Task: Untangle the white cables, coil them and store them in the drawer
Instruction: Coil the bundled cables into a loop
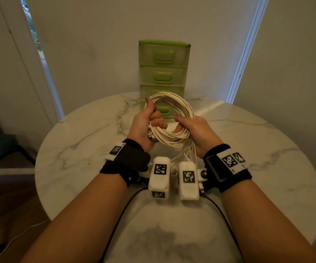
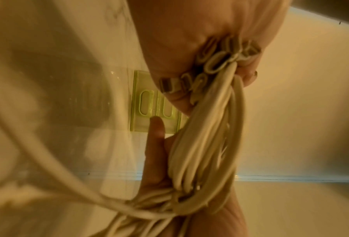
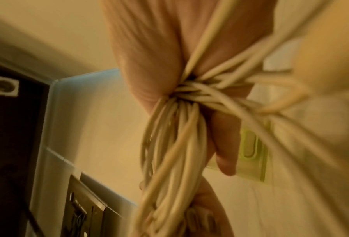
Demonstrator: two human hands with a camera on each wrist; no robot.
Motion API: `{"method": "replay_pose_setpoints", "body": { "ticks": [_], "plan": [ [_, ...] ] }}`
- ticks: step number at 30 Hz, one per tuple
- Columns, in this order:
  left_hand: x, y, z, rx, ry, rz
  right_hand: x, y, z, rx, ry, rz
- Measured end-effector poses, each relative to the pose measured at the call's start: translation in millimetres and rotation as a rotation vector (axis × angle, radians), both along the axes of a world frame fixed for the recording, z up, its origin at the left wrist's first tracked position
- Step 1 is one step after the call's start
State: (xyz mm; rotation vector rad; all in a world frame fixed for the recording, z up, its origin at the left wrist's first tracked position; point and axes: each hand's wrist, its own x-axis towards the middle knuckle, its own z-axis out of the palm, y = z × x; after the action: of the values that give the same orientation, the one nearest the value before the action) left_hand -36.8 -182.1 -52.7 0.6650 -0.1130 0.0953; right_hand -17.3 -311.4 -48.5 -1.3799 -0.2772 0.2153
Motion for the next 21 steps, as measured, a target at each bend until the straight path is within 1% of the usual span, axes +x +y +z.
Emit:
{"method": "replay_pose_setpoints", "body": {
  "ticks": [2,4,6,8,11,13,15,18,21],
  "plan": [
    [3.3,0.9,2.0,-0.031,0.008,0.007,-6.6,-3.7,-5.0,0.067,0.111,0.132],
    [7.5,4.2,6.5,-0.073,0.013,0.068,-14.5,-9.0,-7.9,0.096,0.225,0.286],
    [10.0,8.9,9.9,-0.101,0.017,0.141,-18.0,-11.1,-7.2,0.121,0.241,0.338],
    [11.5,12.4,9.1,-0.092,0.016,0.178,-21.1,-7.0,-4.4,0.204,0.189,0.310],
    [11.9,6.9,1.3,0.056,0.033,0.214,-20.2,1.1,-3.4,0.269,0.132,0.147],
    [13.0,0.3,-3.0,0.120,0.044,0.216,-17.4,1.8,-4.3,0.336,0.139,0.091],
    [14.3,-3.8,-4.9,0.142,0.045,0.214,-16.4,-0.5,-2.0,0.450,0.173,0.139],
    [10.2,-10.2,-2.4,0.234,0.002,0.223,-19.2,-2.5,3.4,0.519,0.116,0.233],
    [4.4,-16.9,-1.8,0.357,-0.026,0.227,-18.2,-0.6,4.3,0.569,0.089,0.167]
  ]
}}
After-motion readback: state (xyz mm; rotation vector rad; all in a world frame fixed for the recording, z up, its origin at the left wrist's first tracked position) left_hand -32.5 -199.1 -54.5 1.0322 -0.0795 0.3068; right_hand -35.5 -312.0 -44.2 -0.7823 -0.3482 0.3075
